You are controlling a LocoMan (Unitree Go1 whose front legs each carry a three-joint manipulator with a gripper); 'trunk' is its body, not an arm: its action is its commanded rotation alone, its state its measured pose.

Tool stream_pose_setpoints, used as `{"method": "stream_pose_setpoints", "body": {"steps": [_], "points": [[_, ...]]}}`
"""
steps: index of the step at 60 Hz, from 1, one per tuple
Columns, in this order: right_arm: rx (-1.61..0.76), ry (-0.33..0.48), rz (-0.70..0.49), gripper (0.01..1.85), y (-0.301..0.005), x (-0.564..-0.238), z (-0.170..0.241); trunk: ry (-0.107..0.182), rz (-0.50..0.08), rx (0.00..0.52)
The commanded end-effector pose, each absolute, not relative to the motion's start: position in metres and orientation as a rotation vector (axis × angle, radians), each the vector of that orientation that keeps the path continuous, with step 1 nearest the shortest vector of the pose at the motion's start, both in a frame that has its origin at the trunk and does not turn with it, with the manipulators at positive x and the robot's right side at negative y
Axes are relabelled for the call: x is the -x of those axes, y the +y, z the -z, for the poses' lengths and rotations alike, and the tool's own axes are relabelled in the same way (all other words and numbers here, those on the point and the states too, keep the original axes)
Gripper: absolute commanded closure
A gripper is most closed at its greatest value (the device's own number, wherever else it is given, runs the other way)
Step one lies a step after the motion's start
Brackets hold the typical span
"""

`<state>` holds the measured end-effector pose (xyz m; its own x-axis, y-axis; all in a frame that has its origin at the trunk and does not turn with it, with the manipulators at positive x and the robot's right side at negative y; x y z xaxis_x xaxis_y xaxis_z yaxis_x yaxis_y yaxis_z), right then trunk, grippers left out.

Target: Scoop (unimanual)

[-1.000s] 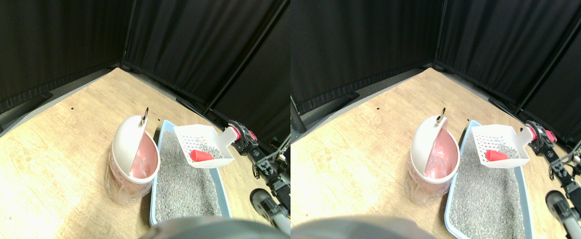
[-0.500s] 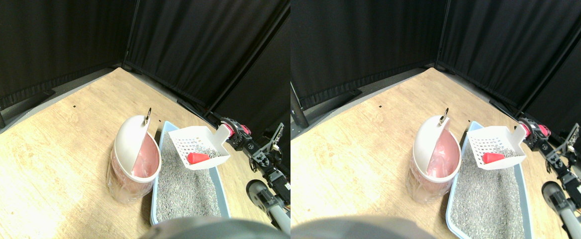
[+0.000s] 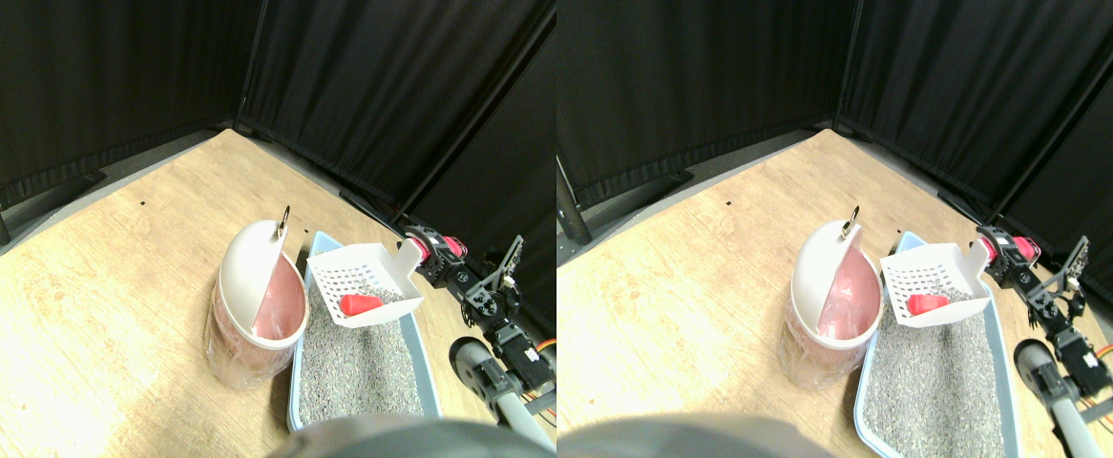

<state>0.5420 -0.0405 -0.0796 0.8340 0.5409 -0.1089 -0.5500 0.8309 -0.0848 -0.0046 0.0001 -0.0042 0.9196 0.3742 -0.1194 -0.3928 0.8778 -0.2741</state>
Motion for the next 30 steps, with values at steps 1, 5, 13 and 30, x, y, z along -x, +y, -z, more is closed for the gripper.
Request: {"method": "stream_pose_setpoints", "body": {"steps": [1, 5, 13, 30], "points": [[0.106, 0.038, -0.614, 1.81, -0.0332, -0.5416, 0.0743, 0.079, -0.44, 0.312], [0.138, 0.047, -0.62, 1.81, -0.0318, -0.5421, 0.0764, 0.081, -0.442, 0.312], [0.216, 0.038, -0.632, 1.81, -0.0308, -0.5423, 0.0791, 0.08, -0.446, 0.318], [0.282, 0.092, -0.618, 1.63, -0.0251, -0.5353, 0.0736, 0.079, -0.453, 0.328]]}}
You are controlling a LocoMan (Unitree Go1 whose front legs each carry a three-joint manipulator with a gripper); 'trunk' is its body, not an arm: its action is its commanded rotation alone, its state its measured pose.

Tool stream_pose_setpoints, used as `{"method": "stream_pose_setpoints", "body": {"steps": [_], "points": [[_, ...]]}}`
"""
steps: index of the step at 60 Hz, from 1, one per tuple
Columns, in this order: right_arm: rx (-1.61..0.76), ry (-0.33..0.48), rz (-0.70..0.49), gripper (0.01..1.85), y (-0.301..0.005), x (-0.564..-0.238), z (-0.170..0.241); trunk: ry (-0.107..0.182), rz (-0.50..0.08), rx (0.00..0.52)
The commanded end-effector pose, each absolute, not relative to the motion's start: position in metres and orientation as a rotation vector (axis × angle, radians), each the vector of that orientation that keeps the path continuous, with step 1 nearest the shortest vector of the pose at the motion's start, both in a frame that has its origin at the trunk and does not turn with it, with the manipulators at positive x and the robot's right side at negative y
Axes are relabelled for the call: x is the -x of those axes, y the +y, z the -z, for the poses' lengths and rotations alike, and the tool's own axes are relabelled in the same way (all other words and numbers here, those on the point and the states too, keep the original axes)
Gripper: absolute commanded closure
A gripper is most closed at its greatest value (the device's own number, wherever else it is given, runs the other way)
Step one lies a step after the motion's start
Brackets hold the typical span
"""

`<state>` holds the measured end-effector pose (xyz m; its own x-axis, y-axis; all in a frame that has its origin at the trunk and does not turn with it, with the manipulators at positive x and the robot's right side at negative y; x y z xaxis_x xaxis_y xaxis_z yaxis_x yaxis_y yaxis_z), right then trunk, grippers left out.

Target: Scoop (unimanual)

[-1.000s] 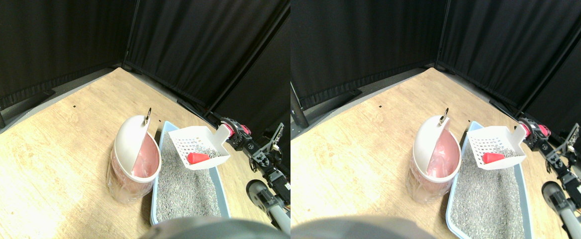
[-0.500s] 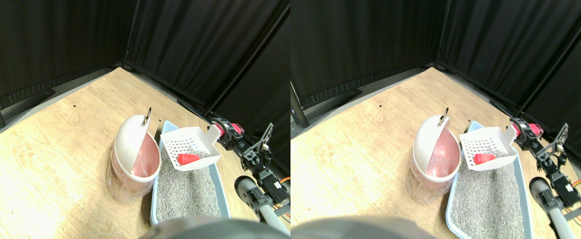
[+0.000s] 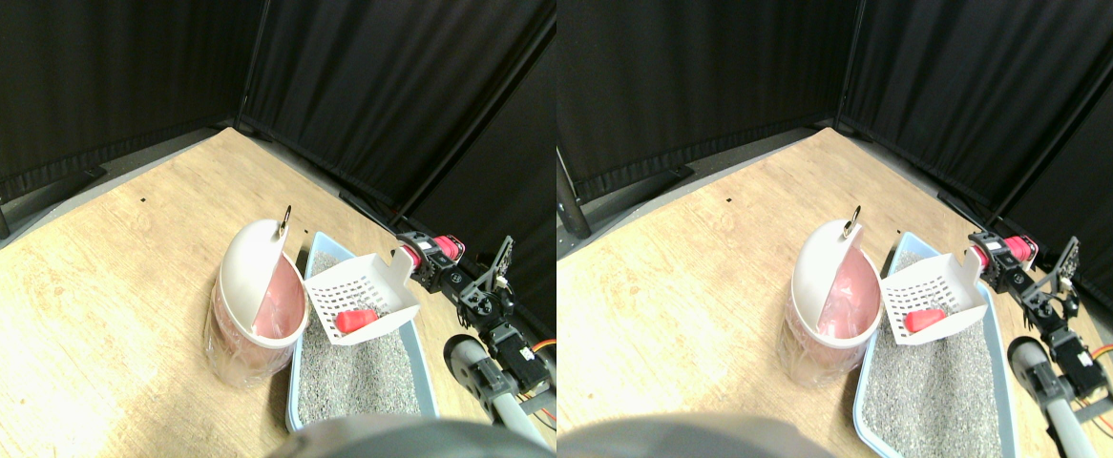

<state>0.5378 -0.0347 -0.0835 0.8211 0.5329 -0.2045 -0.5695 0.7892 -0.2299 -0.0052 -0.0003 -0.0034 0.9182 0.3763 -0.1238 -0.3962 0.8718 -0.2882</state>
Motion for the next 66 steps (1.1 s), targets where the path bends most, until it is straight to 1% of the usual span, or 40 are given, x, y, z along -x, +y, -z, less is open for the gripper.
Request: {"method": "stream_pose_setpoints", "body": {"steps": [1, 2, 3, 4, 5, 11, 12, 15, 16, 17, 18, 19, 20, 21, 22, 29, 39, 42, 47, 48, 49, 50, 51, 52, 54, 55, 56, 57, 58, 59, 61, 63, 65, 66], "points": [[0.282, 0.092, -0.619, 1.59, -0.025, -0.535, 0.073, 0.079, -0.455, 0.329], [0.286, 0.09, -0.621, 1.63, -0.024, -0.536, 0.073, 0.078, -0.456, 0.329], [0.289, 0.088, -0.623, 1.76, -0.024, -0.536, 0.073, 0.078, -0.456, 0.329], [0.289, 0.088, -0.623, 1.76, -0.024, -0.536, 0.073, 0.078, -0.457, 0.33], [0.286, 0.091, -0.623, 1.81, -0.024, -0.536, 0.073, 0.077, -0.458, 0.331], [0.286, 0.104, -0.6, 1.81, -0.022, -0.535, 0.071, 0.077, -0.459, 0.333], [0.289, 0.103, -0.599, 1.77, -0.021, -0.535, 0.071, 0.077, -0.46, 0.335], [0.293, 0.105, -0.601, 1.81, -0.02, -0.534, 0.07, 0.077, -0.46, 0.334], [0.297, 0.1, -0.604, 1.78, -0.02, -0.534, 0.07, 0.076, -0.46, 0.335], [0.301, 0.095, -0.606, 1.64, -0.019, -0.534, 0.069, 0.077, -0.461, 0.335], [0.297, 0.093, -0.605, 1.56, -0.019, -0.534, 0.069, 0.077, -0.461, 0.335], [0.298, 0.093, -0.602, 1.58, -0.019, -0.534, 0.068, 0.077, -0.461, 0.335], [0.301, 0.094, -0.593, 1.74, -0.018, -0.534, 0.067, 0.076, -0.458, 0.335], [0.301, 0.094, -0.593, 1.74, -0.018, -0.534, 0.067, 0.076, -0.458, 0.335], [0.303, 0.094, -0.59, 1.81, -0.018, -0.534, 0.066, 0.076, -0.459, 0.336], [0.297, 0.099, -0.577, 1.81, -0.016, -0.535, 0.062, 0.075, -0.457, 0.337], [0.301, 0.079, -0.579, 1.81, -0.018, -0.537, 0.062, 0.08, -0.453, 0.336], [0.318, 0.05, -0.603, 1.81, -0.019, -0.537, 0.062, 0.08, -0.451, 0.334], [0.333, 0.043, -0.61, 1.81, -0.02, -0.535, 0.063, 0.08, -0.447, 0.331], [0.339, 0.043, -0.608, 1.8, -0.02, -0.535, 0.062, 0.08, -0.447, 0.331], [0.349, 0.042, -0.605, 1.71, -0.02, -0.534, 0.062, 0.08, -0.447, 0.331], [0.349, 0.042, -0.605, 1.71, -0.02, -0.534, 0.062, 0.082, -0.446, 0.33], [0.344, 0.039, -0.616, 1.6, -0.02, -0.534, 0.062, 0.082, -0.446, 0.33], [0.352, 0.036, -0.62, 1.55, -0.02, -0.534, 0.063, 0.082, -0.446, 0.33], [0.367, 0.035, -0.623, 1.53, -0.02, -0.533, 0.062, 0.083, -0.444, 0.33], [0.368, 0.036, -0.625, 1.53, -0.02, -0.533, 0.062, 0.083, -0.444, 0.33], [0.37, 0.047, -0.619, 1.6, -0.02, -0.532, 0.062, 0.083, -0.444, 0.33], [0.37, 0.047, -0.619, 1.6, -0.02, -0.532, 0.062, 0.083, -0.444, 0.33], [0.369, 0.058, -0.611, 1.67, -0.019, -0.531, 0.062, 0.083, -0.444, 0.33], [0.365, 0.062, -0.61, 1.63, -0.019, -0.53, 0.062, 0.08, -0.444, 0.328], [0.357, 0.069, -0.603, 1.68, -0.018, -0.529, 0.062, 0.08, -0.444, 0.328], [0.346, 0.084, -0.594, 1.62, -0.018, -0.528, 0.062, 0.08, -0.444, 0.328], [0.348, 0.089, -0.586, 1.71, -0.018, -0.528, 0.062, 0.08, -0.444, 0.328], [0.354, 0.093, -0.583, 1.69, -0.017, -0.527, 0.061, 0.08, -0.444, 0.328]]}}
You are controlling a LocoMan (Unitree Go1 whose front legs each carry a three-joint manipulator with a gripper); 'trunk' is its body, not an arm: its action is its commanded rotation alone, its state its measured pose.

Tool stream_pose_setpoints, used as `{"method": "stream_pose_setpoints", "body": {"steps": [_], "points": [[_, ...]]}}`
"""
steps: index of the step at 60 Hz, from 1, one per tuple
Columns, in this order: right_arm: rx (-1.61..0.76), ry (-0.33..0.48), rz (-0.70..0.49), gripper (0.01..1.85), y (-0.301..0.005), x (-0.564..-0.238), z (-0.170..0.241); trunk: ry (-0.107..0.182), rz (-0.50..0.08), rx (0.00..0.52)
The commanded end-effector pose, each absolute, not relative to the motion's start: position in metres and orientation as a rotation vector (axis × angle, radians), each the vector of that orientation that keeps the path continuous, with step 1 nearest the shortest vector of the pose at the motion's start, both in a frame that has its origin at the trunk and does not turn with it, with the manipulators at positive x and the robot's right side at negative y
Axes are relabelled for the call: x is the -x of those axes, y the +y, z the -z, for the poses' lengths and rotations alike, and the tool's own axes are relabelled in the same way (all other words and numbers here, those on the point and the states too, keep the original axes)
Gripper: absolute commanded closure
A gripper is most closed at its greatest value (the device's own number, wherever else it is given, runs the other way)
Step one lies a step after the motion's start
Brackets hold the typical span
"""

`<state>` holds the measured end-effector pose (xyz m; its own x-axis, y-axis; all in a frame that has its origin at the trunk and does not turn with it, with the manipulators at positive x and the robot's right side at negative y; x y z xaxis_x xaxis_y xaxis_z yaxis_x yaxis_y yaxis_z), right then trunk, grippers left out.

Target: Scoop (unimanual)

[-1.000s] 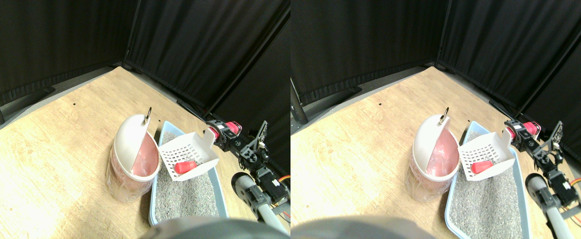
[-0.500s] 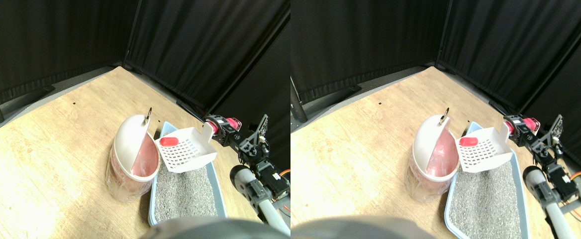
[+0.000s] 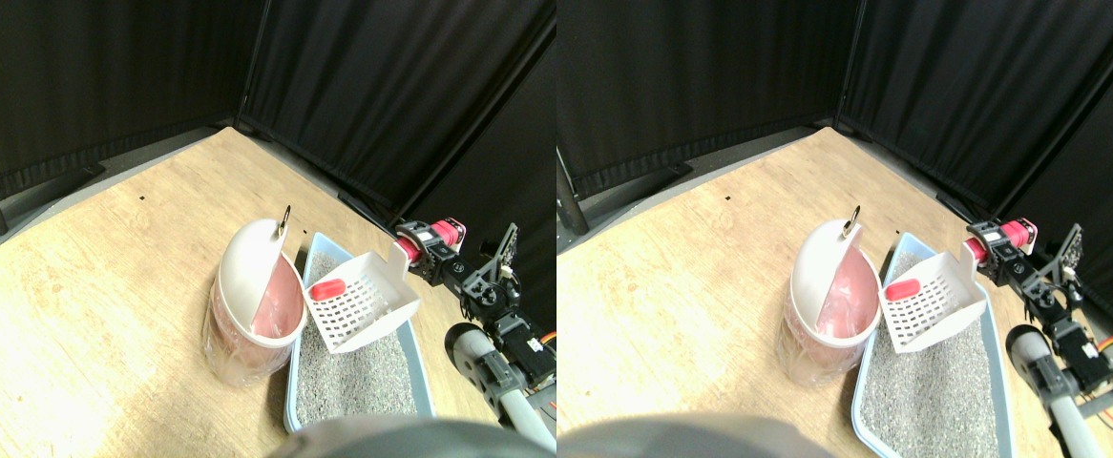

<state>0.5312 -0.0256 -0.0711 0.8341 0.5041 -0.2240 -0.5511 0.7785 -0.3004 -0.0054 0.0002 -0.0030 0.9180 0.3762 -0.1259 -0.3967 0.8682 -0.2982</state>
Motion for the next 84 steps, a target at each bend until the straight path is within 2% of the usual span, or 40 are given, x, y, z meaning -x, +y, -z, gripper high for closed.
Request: {"method": "stream_pose_setpoints", "body": {"steps": [1, 9, 15, 17, 20, 31, 37, 41, 42, 43, 58, 67, 71, 74, 82, 84], "points": [[0.355, 0.096, -0.58, 1.7, -0.017, -0.527, 0.061, 0.08, -0.444, 0.328], [0.362, 0.113, -0.582, 1.81, -0.016, -0.529, 0.064, 0.077, -0.447, 0.327], [0.355, 0.108, -0.58, 1.56, -0.016, -0.529, 0.065, 0.074, -0.448, 0.326], [0.356, 0.106, -0.573, 1.7, -0.016, -0.529, 0.064, 0.075, -0.448, 0.325], [0.365, 0.106, -0.571, 1.81, -0.015, -0.528, 0.063, 0.074, -0.447, 0.325], [0.442, 0.082, -0.591, 1.8, -0.011, -0.523, 0.06, 0.073, -0.443, 0.326], [0.439, 0.08, -0.588, 1.6, -0.007, -0.522, 0.058, 0.071, -0.443, 0.328], [0.436, 0.08, -0.582, 1.62, -0.006, -0.521, 0.057, 0.072, -0.443, 0.329], [0.433, 0.082, -0.578, 1.75, -0.006, -0.521, 0.056, 0.071, -0.443, 0.329], [0.432, 0.086, -0.574, 1.81, -0.006, -0.521, 0.056, 0.071, -0.443, 0.329], [0.44, 0.087, -0.551, 1.81, -0.004, -0.518, 0.052, 0.068, -0.443, 0.331], [0.44, 0.042, -0.574, 1.81, -0.003, -0.516, 0.05, 0.067, -0.443, 0.329], [0.434, 0.045, -0.561, 1.7, -0.003, -0.514, 0.048, 0.065, -0.441, 0.331], [0.434, 0.044, -0.562, 1.79, -0.002, -0.512, 0.047, 0.064, -0.442, 0.331], [0.42, 0.038, -0.557, 1.81, -0.003, -0.511, 0.048, 0.061, -0.441, 0.333], [0.398, 0.023, -0.57, 1.73, -0.005, -0.512, 0.049, 0.059, -0.44, 0.331]]}}
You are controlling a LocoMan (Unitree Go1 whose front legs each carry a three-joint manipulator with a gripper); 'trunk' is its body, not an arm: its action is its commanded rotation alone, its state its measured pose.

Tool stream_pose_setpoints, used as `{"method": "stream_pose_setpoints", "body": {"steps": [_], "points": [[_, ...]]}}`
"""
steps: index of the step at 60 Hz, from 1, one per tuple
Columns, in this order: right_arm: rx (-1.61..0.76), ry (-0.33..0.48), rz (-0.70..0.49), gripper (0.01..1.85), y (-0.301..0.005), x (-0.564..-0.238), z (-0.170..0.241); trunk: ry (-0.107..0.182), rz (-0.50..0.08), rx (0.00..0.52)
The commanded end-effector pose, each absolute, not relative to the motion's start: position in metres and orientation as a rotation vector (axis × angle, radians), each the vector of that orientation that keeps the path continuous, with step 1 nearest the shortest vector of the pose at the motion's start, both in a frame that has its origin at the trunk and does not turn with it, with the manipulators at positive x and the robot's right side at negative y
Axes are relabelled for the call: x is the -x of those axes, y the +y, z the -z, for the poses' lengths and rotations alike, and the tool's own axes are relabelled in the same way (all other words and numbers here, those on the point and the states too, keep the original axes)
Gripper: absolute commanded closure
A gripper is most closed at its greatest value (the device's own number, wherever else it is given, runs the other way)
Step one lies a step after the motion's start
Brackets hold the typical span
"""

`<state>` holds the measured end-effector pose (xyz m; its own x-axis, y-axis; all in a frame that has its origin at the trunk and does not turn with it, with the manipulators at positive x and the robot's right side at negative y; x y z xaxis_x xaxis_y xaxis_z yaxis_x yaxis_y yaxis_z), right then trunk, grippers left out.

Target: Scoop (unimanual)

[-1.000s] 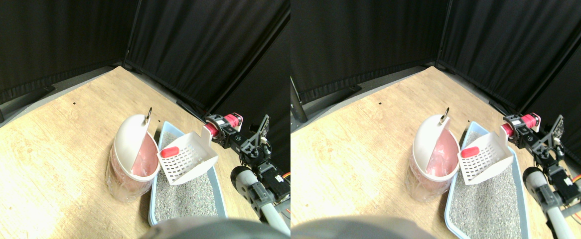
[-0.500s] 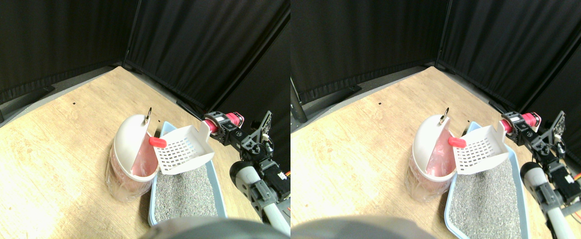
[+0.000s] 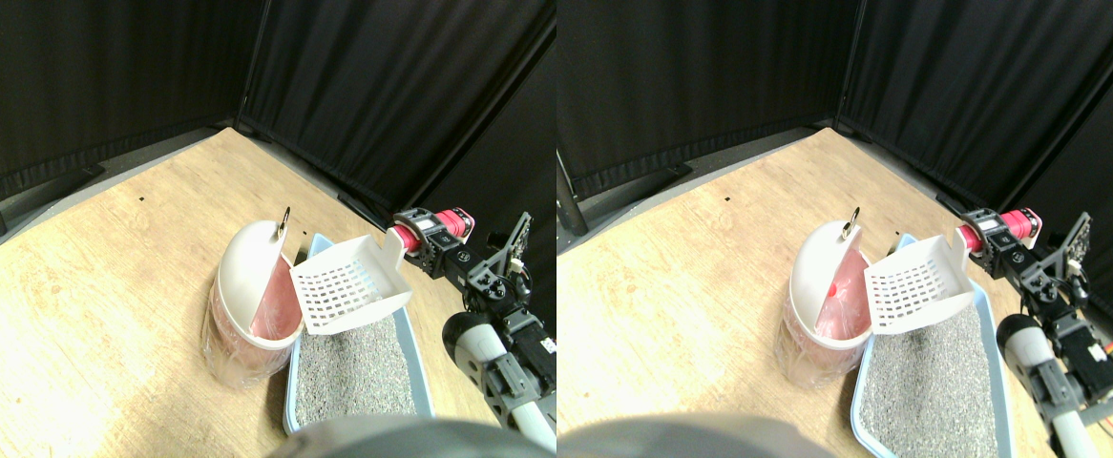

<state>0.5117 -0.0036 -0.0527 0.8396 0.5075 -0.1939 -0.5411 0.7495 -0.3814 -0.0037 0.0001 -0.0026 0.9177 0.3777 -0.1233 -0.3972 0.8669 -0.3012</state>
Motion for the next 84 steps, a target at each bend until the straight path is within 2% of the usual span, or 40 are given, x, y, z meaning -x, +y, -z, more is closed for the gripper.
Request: {"method": "stream_pose_setpoints", "body": {"steps": [1, 7, 9, 16, 19, 21, 24, 27, 40, 48, 70, 84], "points": [[0.393, 0.024, -0.565, 1.71, -0.005, -0.512, 0.049, 0.059, -0.44, 0.331], [0.374, 0.026, -0.563, 1.81, -0.008, -0.514, 0.05, 0.063, -0.428, 0.326], [0.366, 0.026, -0.561, 1.77, -0.009, -0.515, 0.049, 0.062, -0.422, 0.323], [0.317, 0.02, -0.551, 1.81, -0.015, -0.516, 0.048, 0.063, -0.409, 0.315], [0.286, 0.012, -0.556, 1.62, -0.019, -0.517, 0.047, 0.062, -0.403, 0.313], [0.268, 0.006, -0.553, 1.72, -0.022, -0.518, 0.047, 0.062, -0.397, 0.31], [0.237, -0.004, -0.549, 1.72, -0.027, -0.519, 0.046, 0.065, -0.386, 0.304], [0.216, -0.004, -0.538, 1.81, -0.03, -0.52, 0.046, 0.068, -0.378, 0.3], [0.142, -0.037, -0.479, 1.81, -0.057, -0.524, 0.049, 0.077, -0.325, 0.266], [0.061, -0.035, -0.403, 1.81, -0.078, -0.525, 0.052, 0.08, -0.284, 0.243], [-0.021, -0.092, -0.329, 1.81, -0.126, -0.523, 0.067, 0.097, -0.195, 0.19], [-0.046, -0.091, -0.273, 1.81, -0.152, -0.518, 0.082, 0.109, -0.153, 0.164]]}}
